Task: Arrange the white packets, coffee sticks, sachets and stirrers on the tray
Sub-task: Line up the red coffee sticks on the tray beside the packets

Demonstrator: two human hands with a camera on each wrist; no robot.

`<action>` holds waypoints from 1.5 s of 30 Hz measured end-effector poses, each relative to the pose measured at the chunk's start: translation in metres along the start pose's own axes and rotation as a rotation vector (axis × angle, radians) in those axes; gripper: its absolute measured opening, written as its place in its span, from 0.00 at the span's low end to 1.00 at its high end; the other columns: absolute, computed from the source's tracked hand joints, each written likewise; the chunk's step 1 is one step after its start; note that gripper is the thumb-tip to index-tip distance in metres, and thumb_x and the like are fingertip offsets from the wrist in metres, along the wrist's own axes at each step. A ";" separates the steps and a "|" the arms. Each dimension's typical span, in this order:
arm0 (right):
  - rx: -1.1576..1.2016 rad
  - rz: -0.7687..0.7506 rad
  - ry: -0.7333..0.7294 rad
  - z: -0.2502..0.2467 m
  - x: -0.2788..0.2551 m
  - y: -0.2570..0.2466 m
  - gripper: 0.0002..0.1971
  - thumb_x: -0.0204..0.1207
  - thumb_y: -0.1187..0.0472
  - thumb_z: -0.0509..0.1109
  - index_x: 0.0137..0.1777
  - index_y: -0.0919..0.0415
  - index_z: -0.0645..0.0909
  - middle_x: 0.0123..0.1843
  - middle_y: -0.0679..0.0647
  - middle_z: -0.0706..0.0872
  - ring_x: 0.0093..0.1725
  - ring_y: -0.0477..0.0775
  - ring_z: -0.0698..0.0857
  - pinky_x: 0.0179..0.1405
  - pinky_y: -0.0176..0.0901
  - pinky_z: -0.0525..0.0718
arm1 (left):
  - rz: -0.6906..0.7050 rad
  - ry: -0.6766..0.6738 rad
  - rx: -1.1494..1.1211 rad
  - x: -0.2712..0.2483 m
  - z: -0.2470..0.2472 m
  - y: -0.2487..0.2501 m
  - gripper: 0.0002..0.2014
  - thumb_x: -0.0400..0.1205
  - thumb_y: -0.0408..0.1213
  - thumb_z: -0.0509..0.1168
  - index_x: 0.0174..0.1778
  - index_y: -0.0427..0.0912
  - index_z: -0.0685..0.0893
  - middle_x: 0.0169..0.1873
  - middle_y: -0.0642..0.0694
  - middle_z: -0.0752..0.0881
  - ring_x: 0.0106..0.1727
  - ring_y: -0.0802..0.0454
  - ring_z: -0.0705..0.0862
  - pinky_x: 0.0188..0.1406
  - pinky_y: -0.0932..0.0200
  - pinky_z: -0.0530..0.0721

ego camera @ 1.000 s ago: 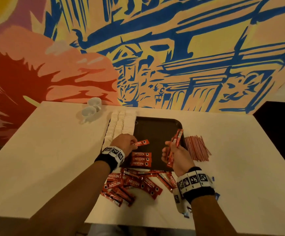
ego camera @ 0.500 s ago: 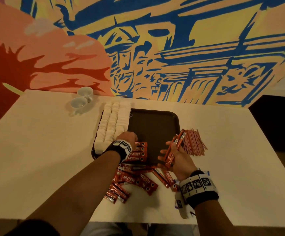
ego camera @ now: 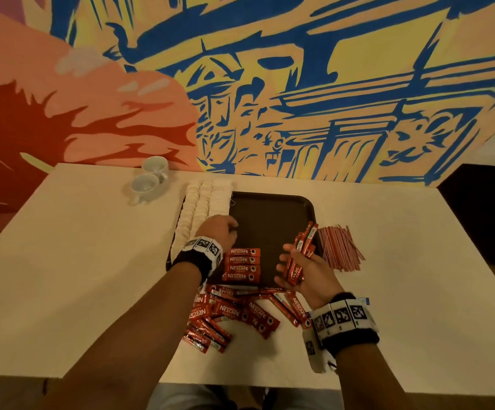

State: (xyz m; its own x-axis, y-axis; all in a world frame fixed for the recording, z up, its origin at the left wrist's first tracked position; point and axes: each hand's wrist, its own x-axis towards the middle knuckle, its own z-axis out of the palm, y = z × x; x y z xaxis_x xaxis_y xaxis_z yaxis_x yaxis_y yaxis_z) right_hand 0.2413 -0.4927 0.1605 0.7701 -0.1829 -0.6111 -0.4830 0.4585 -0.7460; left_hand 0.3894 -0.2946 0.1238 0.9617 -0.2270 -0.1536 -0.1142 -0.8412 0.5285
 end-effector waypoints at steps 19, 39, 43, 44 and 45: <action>-0.213 -0.097 -0.122 0.027 -0.043 0.031 0.15 0.80 0.52 0.77 0.59 0.61 0.87 0.44 0.56 0.94 0.40 0.52 0.91 0.36 0.43 0.85 | 0.002 -0.026 -0.791 -0.139 -0.036 0.012 0.10 0.85 0.44 0.68 0.60 0.51 0.88 0.48 0.50 0.90 0.45 0.56 0.88 0.35 0.71 0.83; -0.057 -0.090 0.019 0.030 -0.042 0.017 0.04 0.86 0.61 0.69 0.55 0.59 0.85 0.42 0.55 0.91 0.37 0.51 0.89 0.35 0.44 0.86 | 0.134 0.012 -1.062 -0.154 -0.051 0.013 0.08 0.80 0.32 0.73 0.54 0.36 0.88 0.49 0.39 0.92 0.52 0.42 0.91 0.54 0.50 0.90; -0.013 -0.068 -0.065 0.035 -0.047 0.011 0.12 0.83 0.52 0.72 0.53 0.63 0.86 0.30 0.50 0.78 0.23 0.44 0.69 0.17 0.34 0.68 | 0.148 -0.015 -1.008 -0.154 -0.047 0.010 0.08 0.78 0.32 0.75 0.52 0.37 0.89 0.47 0.39 0.92 0.53 0.40 0.91 0.57 0.44 0.89; -0.026 -0.072 -0.074 0.037 -0.048 0.010 0.16 0.83 0.48 0.72 0.56 0.62 0.86 0.29 0.49 0.78 0.22 0.43 0.68 0.17 0.33 0.67 | 0.139 -0.026 -1.000 -0.153 -0.045 0.009 0.08 0.79 0.30 0.74 0.53 0.36 0.89 0.46 0.39 0.92 0.52 0.41 0.91 0.56 0.44 0.89; -0.044 -0.079 -0.094 0.038 -0.050 0.009 0.19 0.81 0.44 0.72 0.59 0.61 0.87 0.27 0.48 0.78 0.21 0.42 0.68 0.16 0.33 0.67 | 0.131 -0.038 -0.992 -0.152 -0.044 0.008 0.08 0.79 0.29 0.74 0.53 0.36 0.88 0.46 0.38 0.92 0.51 0.41 0.92 0.55 0.46 0.89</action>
State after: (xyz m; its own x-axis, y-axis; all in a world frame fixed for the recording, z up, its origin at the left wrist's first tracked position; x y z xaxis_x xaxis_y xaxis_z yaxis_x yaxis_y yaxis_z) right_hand 0.2144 -0.4466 0.1942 0.8409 -0.1338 -0.5244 -0.4360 0.4067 -0.8028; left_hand 0.2530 -0.2455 0.1883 0.9458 -0.3189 -0.0621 0.0580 -0.0221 0.9981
